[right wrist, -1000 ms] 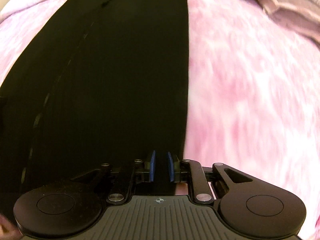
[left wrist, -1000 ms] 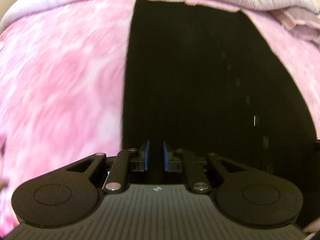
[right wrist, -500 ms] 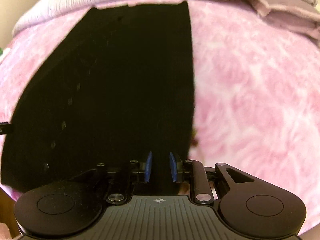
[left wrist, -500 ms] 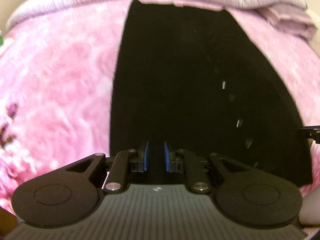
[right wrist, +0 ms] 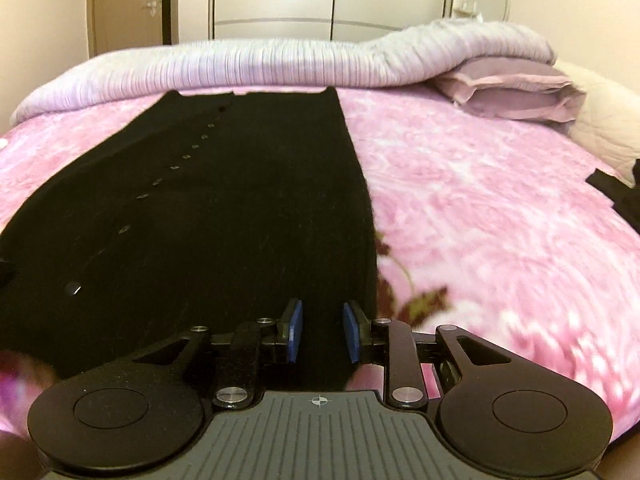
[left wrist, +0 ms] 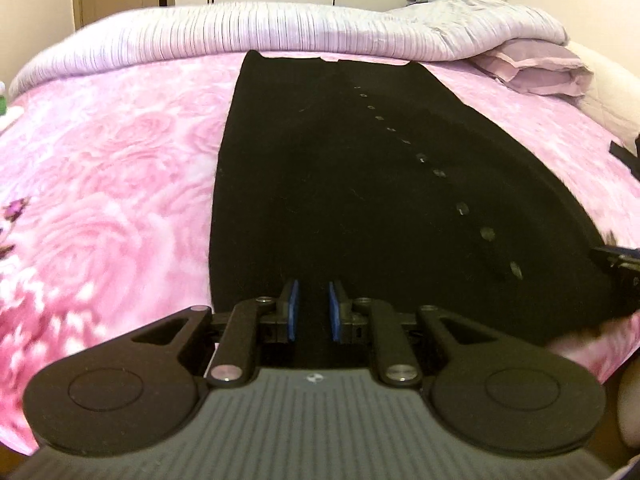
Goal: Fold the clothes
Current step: 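Open both grippers and withdraw from the flattened black skirt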
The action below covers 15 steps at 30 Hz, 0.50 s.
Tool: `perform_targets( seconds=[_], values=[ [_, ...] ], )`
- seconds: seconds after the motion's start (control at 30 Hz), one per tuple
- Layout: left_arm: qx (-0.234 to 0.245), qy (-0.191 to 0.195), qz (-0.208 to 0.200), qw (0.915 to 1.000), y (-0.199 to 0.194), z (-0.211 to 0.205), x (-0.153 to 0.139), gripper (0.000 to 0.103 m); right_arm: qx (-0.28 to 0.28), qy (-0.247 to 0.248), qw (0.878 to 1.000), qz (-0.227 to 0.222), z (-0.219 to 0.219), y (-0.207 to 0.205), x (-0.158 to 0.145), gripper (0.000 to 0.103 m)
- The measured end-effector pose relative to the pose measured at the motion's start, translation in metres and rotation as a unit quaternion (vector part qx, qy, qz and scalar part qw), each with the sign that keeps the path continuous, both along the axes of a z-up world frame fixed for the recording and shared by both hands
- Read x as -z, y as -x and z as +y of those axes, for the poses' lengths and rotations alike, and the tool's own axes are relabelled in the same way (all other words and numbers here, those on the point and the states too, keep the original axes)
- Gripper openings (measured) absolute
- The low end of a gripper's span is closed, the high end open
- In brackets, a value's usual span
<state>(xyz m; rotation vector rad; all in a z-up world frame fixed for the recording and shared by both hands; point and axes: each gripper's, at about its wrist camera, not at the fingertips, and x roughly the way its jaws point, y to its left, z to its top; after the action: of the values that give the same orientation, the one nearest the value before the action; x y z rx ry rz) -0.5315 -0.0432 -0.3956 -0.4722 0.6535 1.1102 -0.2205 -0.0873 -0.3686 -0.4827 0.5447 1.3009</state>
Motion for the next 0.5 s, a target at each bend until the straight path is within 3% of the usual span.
perform_targets(
  seconds=[0.13, 0.2, 0.33, 0.5],
  values=[
    [-0.020, 0.025, 0.023, 0.9992, -0.006, -0.019, -0.019, 0.018, 0.018, 0.044, 0.999, 0.003, -0.017, 0.011, -0.023, 0.035],
    [-0.029, 0.036, 0.027, 0.9986, -0.007, -0.030, -0.035, 0.030, 0.032, 0.057, 0.997, 0.043, -0.023, 0.010, -0.041, 0.037],
    [-0.055, 0.015, 0.023, 0.9981, -0.009, -0.059, -0.067, 0.034, 0.054, 0.026, 0.996, 0.071, -0.042, 0.014, -0.075, 0.051],
    [-0.070, -0.005, 0.016, 0.9974, -0.005, -0.096, -0.098, 0.042, 0.035, 0.037, 0.996, 0.073, -0.058, 0.036, -0.104, 0.057]
  ],
)
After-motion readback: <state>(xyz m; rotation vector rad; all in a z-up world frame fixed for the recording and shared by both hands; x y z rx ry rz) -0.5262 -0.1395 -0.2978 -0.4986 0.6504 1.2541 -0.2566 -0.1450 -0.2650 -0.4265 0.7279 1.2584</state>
